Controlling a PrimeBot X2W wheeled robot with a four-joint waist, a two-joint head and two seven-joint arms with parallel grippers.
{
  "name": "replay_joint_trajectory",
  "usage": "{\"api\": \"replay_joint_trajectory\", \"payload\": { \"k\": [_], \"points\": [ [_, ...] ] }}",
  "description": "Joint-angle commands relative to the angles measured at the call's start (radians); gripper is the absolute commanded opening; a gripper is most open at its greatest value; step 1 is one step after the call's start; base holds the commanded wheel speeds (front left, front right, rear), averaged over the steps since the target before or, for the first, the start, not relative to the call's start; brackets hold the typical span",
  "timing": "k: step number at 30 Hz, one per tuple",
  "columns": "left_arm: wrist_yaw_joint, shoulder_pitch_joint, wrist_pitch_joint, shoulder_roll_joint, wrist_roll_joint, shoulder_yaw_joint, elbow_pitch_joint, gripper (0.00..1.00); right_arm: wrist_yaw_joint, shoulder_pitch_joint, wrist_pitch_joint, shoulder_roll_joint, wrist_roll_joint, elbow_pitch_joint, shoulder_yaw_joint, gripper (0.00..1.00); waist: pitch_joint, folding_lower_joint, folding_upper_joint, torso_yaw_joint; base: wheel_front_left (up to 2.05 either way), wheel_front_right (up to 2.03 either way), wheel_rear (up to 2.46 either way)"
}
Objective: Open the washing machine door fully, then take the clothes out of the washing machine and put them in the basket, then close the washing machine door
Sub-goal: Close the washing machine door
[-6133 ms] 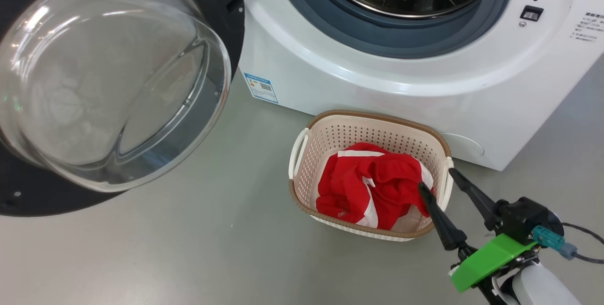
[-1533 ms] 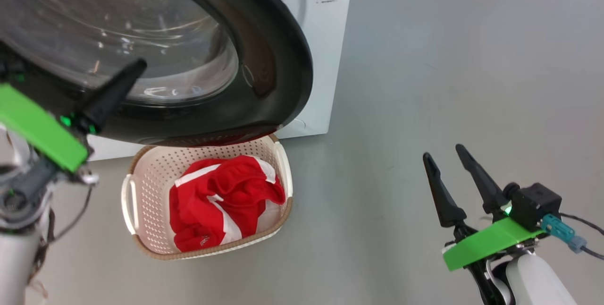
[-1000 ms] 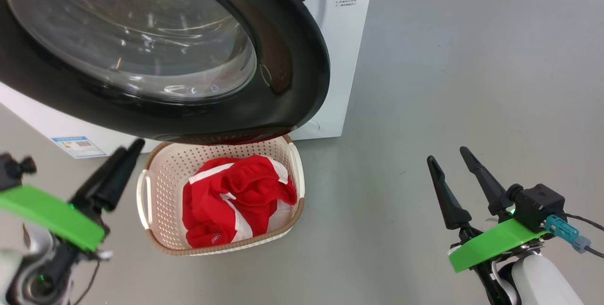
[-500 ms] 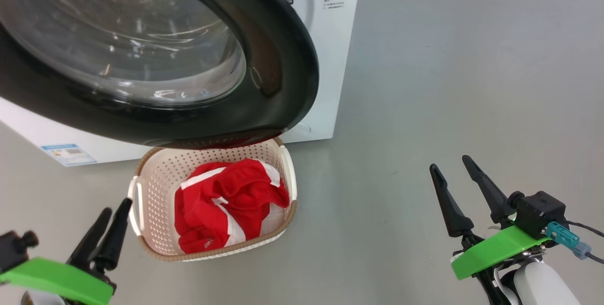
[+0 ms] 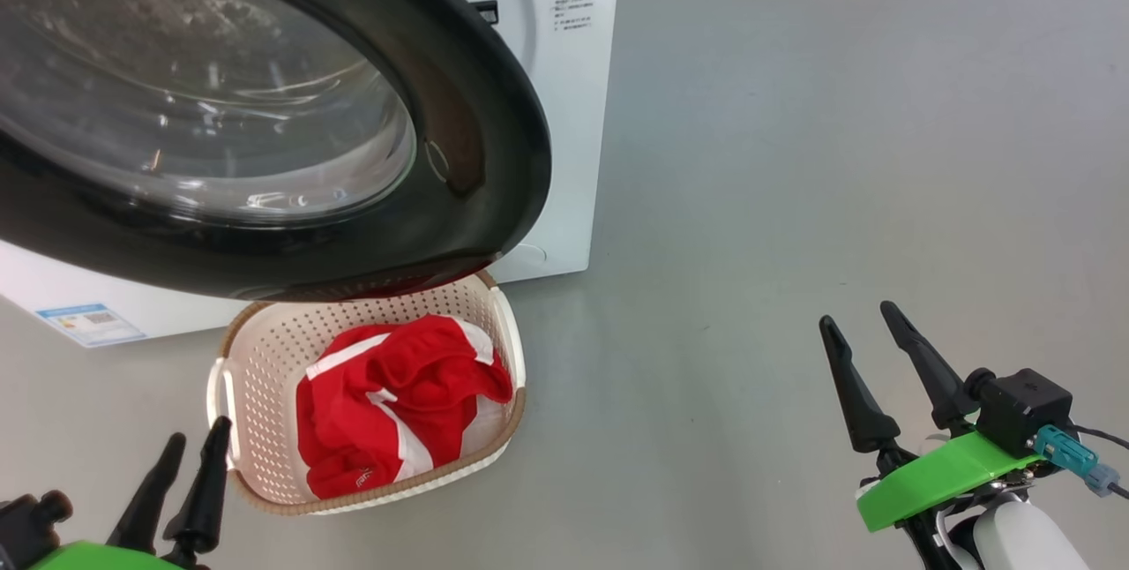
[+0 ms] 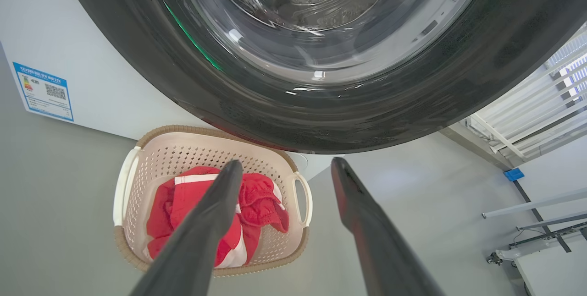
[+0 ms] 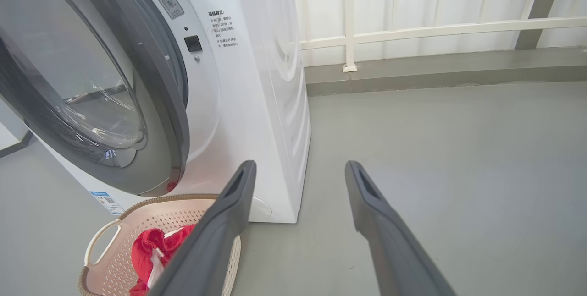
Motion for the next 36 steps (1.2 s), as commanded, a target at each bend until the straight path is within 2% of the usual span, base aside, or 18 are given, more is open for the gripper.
{"api": "replay_joint_trajectory", "payload": {
  "k": [1,3,9,11,16,27,36],
  "points": [
    [-0.003,-0.002,-0.012,0.014,0.046,0.073,-0.009,1.00,0.002,0.010,-0.005,-0.013,0.001,-0.025,0.018,1.00,-0.006,0.0000,0.0000,-0.006,0.00,0.00,0.00],
    [-0.003,0.030,-0.012,-0.036,0.115,0.155,-0.008,1.00,0.002,0.015,-0.005,-0.013,0.001,-0.026,0.013,1.00,-0.010,0.0000,0.0000,-0.011,0.00,0.00,0.00],
    [-0.003,0.081,-0.012,-0.124,0.288,0.289,-0.017,1.00,0.002,0.024,-0.005,-0.014,0.001,-0.028,0.006,1.00,-0.016,0.0000,0.0000,-0.011,0.00,0.00,0.00],
    [-0.003,0.098,-0.012,-0.171,0.357,0.349,-0.022,1.00,0.002,0.030,-0.005,-0.014,0.001,-0.029,0.001,1.00,-0.022,0.0000,0.0000,-0.009,0.00,0.00,0.00],
    [-0.003,0.119,-0.012,-0.219,0.495,0.400,-0.032,1.00,0.002,0.040,-0.005,-0.014,0.001,-0.029,-0.006,1.00,-0.032,0.0000,0.0000,-0.004,0.00,0.00,0.00],
    [-0.003,0.150,-0.012,-0.320,0.727,0.520,-0.103,1.00,0.002,0.055,-0.005,-0.023,0.001,-0.031,-0.018,1.00,-0.053,0.0000,0.0000,0.000,0.00,0.00,0.00],
    [-0.003,0.182,-0.012,-0.381,0.843,0.564,-0.164,1.00,0.002,0.068,-0.005,-0.025,-0.002,-0.038,-0.026,1.00,-0.065,0.0000,0.0000,0.002,0.00,0.00,0.00]
  ]
}}
